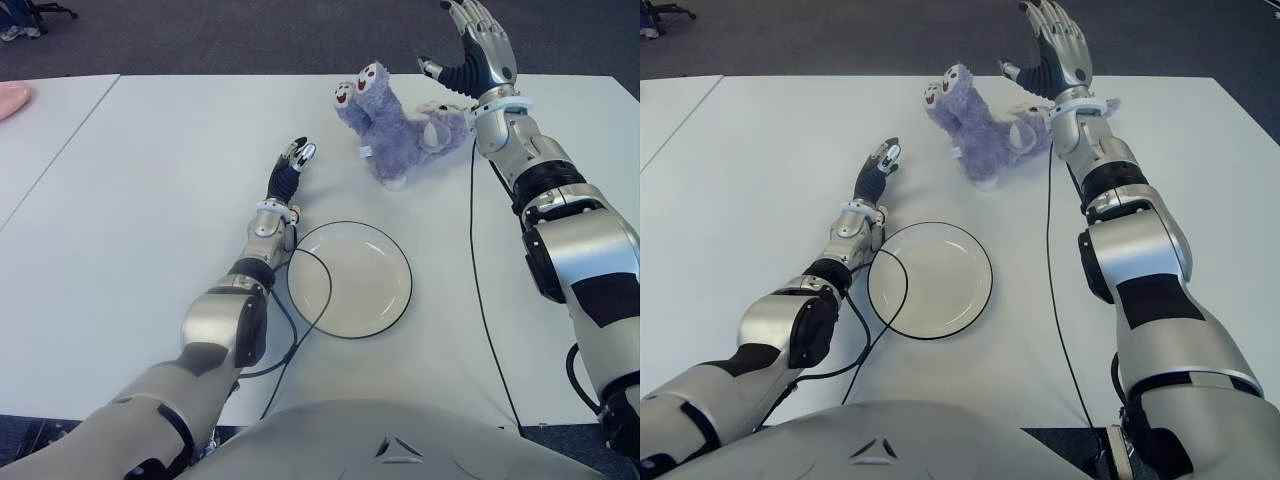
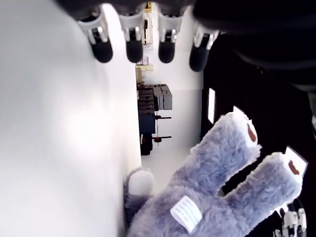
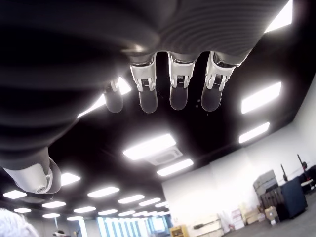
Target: Put the doll into the plate.
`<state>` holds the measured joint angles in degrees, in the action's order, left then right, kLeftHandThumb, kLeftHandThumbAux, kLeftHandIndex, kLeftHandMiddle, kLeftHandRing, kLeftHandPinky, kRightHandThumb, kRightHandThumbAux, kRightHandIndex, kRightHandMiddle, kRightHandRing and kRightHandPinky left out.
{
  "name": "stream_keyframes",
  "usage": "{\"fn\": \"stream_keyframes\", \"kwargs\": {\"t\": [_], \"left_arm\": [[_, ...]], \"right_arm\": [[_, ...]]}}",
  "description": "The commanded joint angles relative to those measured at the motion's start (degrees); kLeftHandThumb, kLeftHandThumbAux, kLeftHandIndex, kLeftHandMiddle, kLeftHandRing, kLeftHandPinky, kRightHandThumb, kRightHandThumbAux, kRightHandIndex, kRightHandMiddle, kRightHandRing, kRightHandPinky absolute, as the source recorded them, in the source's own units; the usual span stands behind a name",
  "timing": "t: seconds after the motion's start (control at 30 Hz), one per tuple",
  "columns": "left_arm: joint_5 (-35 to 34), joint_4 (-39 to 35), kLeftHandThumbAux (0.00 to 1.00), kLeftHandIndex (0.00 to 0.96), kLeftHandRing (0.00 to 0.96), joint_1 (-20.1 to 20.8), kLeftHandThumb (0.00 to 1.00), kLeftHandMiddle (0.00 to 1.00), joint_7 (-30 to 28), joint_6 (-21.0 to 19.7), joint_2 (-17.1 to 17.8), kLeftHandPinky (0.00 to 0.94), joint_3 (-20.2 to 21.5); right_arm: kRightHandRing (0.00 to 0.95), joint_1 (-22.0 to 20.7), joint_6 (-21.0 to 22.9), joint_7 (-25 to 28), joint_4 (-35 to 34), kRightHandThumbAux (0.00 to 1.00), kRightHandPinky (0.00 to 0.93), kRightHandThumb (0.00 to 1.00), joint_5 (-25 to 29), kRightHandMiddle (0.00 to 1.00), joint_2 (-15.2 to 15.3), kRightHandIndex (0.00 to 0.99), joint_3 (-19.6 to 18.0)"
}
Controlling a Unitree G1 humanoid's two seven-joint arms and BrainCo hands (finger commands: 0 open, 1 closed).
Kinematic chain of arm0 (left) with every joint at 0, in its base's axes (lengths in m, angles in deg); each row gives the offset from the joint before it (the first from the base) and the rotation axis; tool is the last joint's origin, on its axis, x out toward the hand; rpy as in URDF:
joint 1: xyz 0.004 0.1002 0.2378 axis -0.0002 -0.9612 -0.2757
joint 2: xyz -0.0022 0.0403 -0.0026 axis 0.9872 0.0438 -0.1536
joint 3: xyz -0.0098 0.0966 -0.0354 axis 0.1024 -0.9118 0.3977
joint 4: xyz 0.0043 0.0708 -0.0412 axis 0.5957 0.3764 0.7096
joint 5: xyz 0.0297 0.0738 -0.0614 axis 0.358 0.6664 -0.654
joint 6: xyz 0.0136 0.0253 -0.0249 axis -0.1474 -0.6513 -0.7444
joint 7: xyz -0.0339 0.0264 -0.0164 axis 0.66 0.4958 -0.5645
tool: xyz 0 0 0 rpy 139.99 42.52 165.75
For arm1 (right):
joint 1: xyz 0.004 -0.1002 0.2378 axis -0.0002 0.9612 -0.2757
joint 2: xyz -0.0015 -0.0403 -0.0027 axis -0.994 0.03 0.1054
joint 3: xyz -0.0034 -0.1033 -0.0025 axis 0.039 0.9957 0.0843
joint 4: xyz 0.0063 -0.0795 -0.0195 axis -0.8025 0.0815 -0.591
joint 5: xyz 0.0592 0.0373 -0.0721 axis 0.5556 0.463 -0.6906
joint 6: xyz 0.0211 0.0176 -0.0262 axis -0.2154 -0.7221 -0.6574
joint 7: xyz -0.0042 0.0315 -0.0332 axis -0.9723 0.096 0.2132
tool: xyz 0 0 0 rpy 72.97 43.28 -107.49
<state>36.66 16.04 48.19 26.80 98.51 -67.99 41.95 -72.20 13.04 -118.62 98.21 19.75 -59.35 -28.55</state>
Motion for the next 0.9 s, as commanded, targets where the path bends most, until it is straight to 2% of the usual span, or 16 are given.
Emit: {"fn": "stream_keyframes", "kwargs": {"t": [0.03, 0.27, 0.63, 0.9], "left_arm": [[-0.07, 6.37, 0.337, 0.144, 0.029, -8.46, 0.0, 0.05, -1.45, -6.98, -1.14, 0.025, 0.44], [0.1, 6.39, 0.338, 0.146, 0.027, -8.46, 0.0, 0.05, -1.62, -7.28, -1.08, 0.022, 0.52], [0.39, 6.43, 0.339, 0.151, 0.024, -8.43, 0.0, 0.051, -1.87, -7.8, -0.98, 0.004, 0.28], [1.03, 6.48, 0.337, 0.149, 0.017, -8.43, 0.0, 0.045, -2.0, -7.72, -0.6, 0.0, -0.28]], "right_arm": [[0.0, -0.87, 1.67, 0.02, 1.73, 0.504, 0.052, 0.448, 0.97, 0.0, -2.5, 0.0, 0.38], [0.0, -0.97, 1.5, -1.15, 1.98, 0.513, 0.098, 0.519, 0.84, 0.0, -3.89, 0.0, 0.51], [0.02, 0.02, -2.88, -3.27, -0.35, 0.539, 0.219, 0.607, -0.06, 0.0, -5.71, 0.0, 2.26], [0.002, 2.21, -4.51, -2.55, -3.58, 0.534, 0.11, 0.53, -2.42, 0.0, -5.31, 0.0, 6.06]]}}
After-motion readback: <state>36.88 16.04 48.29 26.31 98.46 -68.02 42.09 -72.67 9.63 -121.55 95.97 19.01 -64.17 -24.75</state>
